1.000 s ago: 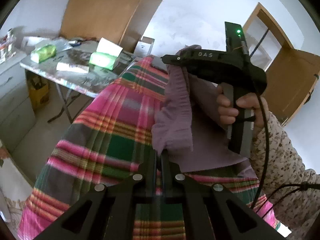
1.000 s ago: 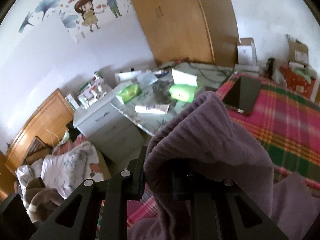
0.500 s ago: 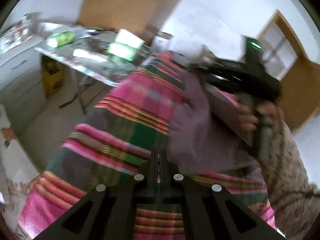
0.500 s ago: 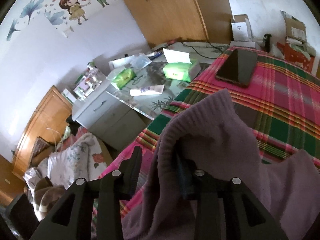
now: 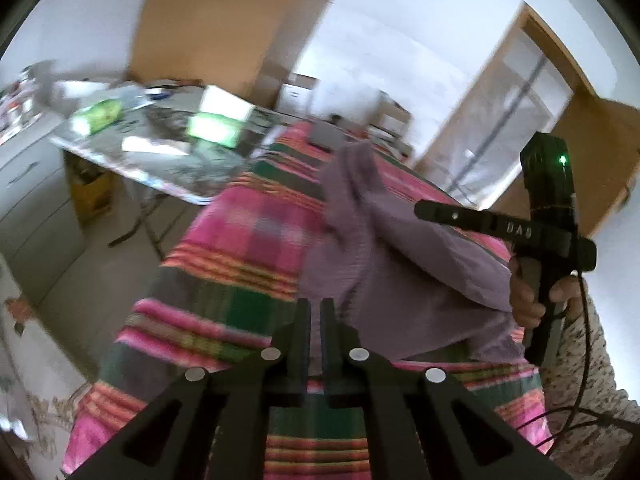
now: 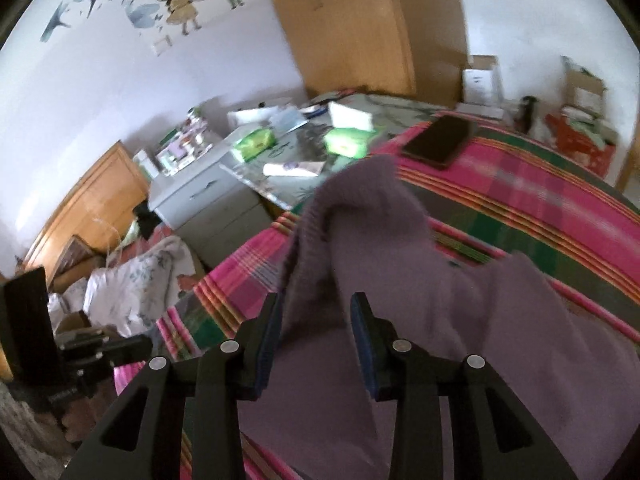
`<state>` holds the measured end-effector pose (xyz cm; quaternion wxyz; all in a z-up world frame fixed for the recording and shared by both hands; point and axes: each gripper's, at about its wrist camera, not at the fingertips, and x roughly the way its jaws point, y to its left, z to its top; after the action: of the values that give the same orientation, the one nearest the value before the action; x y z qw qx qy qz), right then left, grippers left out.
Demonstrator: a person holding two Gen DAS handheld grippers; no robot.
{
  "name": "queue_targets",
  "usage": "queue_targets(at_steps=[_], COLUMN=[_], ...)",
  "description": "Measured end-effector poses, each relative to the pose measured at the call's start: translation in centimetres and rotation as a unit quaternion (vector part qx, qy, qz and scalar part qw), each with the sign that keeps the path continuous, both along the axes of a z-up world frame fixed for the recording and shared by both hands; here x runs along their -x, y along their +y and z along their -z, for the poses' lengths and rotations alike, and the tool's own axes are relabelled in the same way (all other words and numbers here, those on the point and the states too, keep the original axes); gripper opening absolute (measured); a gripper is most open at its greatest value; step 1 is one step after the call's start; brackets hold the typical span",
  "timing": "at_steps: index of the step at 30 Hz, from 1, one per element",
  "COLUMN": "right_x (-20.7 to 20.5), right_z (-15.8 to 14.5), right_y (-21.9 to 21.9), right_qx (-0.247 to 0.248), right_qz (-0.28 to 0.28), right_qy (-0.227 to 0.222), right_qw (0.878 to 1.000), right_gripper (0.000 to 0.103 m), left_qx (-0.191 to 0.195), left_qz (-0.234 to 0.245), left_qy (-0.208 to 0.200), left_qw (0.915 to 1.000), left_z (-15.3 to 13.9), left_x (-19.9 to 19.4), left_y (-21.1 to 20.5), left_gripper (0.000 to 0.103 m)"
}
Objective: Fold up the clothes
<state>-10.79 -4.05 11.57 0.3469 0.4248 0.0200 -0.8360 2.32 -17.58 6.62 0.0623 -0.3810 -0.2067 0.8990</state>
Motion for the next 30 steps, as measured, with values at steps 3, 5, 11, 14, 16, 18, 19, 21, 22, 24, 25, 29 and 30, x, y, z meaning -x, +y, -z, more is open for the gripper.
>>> queue_targets(at_steps=[3, 5, 11, 14, 16, 18, 19, 21, 22, 24, 25, 29, 30], right_x=[-1.5, -2.4, -5.4, -6.4, -6.9, -7.7, -7.9, -8.6, -8.9, -9.4, -9.6, -9.6, -9.6], right_z=[0.1, 0.1, 0.4, 1.0, 1.3, 1.7, 1.9, 2.2, 2.3, 2.6, 2.7, 3.4, 3.5], right_y=[3.6, 5.9, 11.8, 13.5, 14.5, 14.9, 15.0, 15.0, 15.1, 15.0, 14.9, 15.1, 15.1], right_qx=[-0.008, -0.018, -0.054, -0.072, -0.08, -0.098, -0.109, -0.123, -0.129, -0.138, -0.145, -0.162, -0.165], right_qz=[0.031, 0.05, 0.089, 0.099, 0.102, 0.1, 0.098, 0.087, 0.082, 0.071, 0.067, 0.067, 0.068], right_qy=[0.021, 0.037, 0.071, 0.084, 0.091, 0.102, 0.11, 0.13, 0.141, 0.155, 0.161, 0.164, 0.163], right_qw=[0.999, 0.998, 0.992, 0.989, 0.987, 0.985, 0.983, 0.98, 0.978, 0.976, 0.974, 0.971, 0.97], right_gripper=[0.037, 0.037, 0.049, 0.053, 0.053, 0.053, 0.053, 0.053, 0.053, 0.053, 0.053, 0.053, 0.053], left_qx=[0.007, 0.012, 0.002, -0.018, -0.043, -0.091, -0.116, -0.152, -0.157, -0.142, -0.14, -0.12, -0.114], left_qz=[0.042, 0.063, 0.121, 0.136, 0.147, 0.156, 0.16, 0.165, 0.163, 0.159, 0.157, 0.155, 0.152], left_qy=[0.003, 0.002, -0.032, -0.053, -0.065, -0.08, -0.083, -0.085, -0.085, -0.087, -0.088, -0.114, -0.122], left_qw=[0.9991, 0.9979, 0.9921, 0.9891, 0.9861, 0.9803, 0.9768, 0.9708, 0.9703, 0.9732, 0.9738, 0.9741, 0.9742], left_z=[-0.9, -1.3, -0.7, 0.0, 0.4, 0.9, 1.1, 1.4, 1.5, 1.5, 1.4, 2.0, 2.2], left_x=[1.5, 2.7, 6.7, 8.8, 9.9, 10.9, 11.3, 11.8, 12.1, 12.5, 12.6, 13.4, 13.5], left_y=[2.0, 3.3, 6.8, 8.1, 8.6, 8.8, 8.9, 9.0, 9.2, 9.6, 9.8, 10.2, 10.2], left_gripper=[0.013, 0.021, 0.03, 0.033, 0.035, 0.037, 0.04, 0.046, 0.046, 0.046, 0.046, 0.046, 0.046])
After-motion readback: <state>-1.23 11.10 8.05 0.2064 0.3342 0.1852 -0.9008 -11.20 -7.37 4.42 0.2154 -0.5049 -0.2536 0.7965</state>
